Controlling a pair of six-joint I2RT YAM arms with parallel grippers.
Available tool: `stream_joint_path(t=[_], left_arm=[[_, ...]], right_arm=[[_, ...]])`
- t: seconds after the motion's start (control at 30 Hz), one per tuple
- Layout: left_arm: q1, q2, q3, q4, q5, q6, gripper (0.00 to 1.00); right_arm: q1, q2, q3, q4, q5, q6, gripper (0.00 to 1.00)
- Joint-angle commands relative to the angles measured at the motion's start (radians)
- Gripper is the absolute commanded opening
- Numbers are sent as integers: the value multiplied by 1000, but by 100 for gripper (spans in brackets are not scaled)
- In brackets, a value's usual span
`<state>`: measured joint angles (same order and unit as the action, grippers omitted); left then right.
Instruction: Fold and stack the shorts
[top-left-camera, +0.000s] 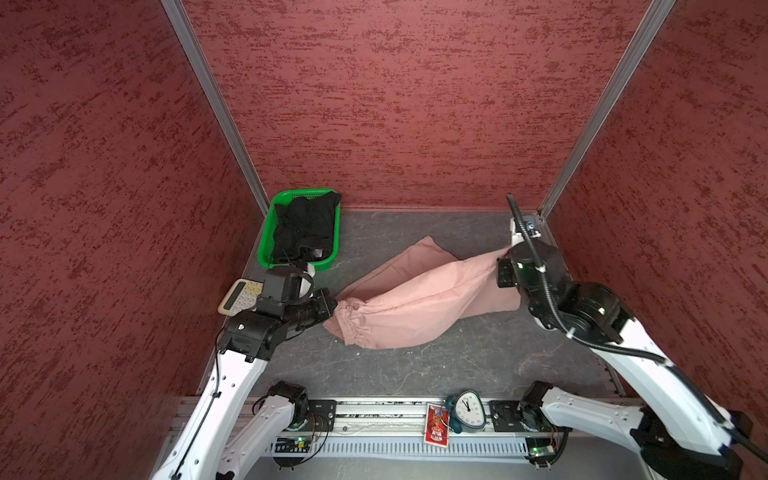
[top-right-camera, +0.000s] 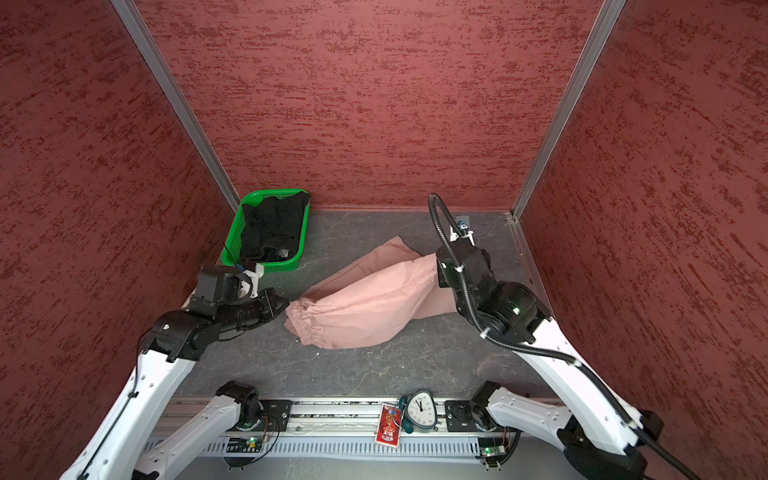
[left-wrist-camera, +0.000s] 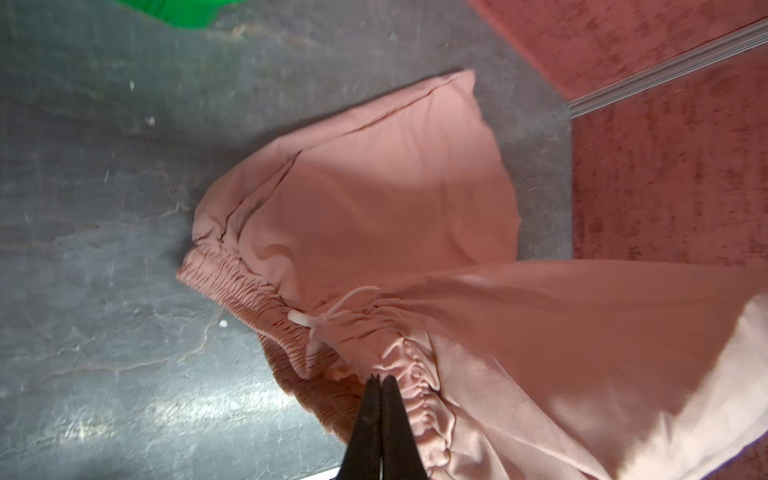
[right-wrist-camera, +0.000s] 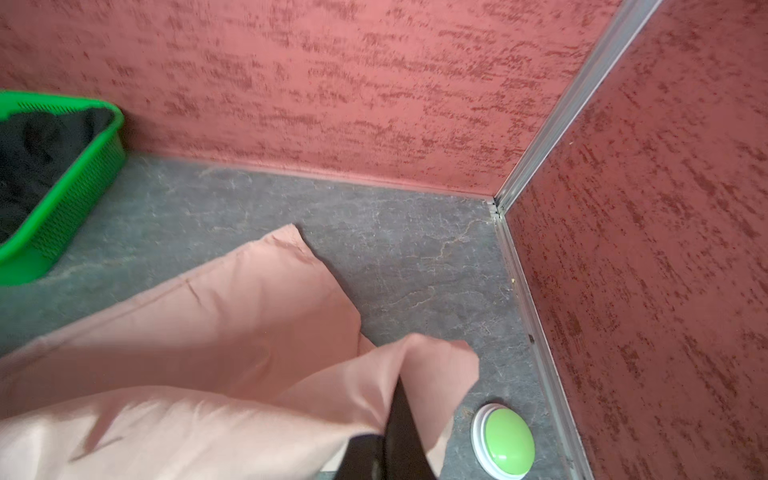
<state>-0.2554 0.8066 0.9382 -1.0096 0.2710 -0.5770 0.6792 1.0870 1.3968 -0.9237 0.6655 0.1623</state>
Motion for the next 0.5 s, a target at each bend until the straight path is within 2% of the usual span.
stream_joint_path(t=[0.0,0.2,0.47], left_arm=[[24,-5,-51,24,-4,-27,0],[108,18,-121,64,46,-28,0],[204,80,-150,91,69,1,0]], right_arm=[[-88,24,-18,111,-148,-157,0],[-210,164,-28,199,-341,-272,0],[-278,432,80,257,-418,-388,0]])
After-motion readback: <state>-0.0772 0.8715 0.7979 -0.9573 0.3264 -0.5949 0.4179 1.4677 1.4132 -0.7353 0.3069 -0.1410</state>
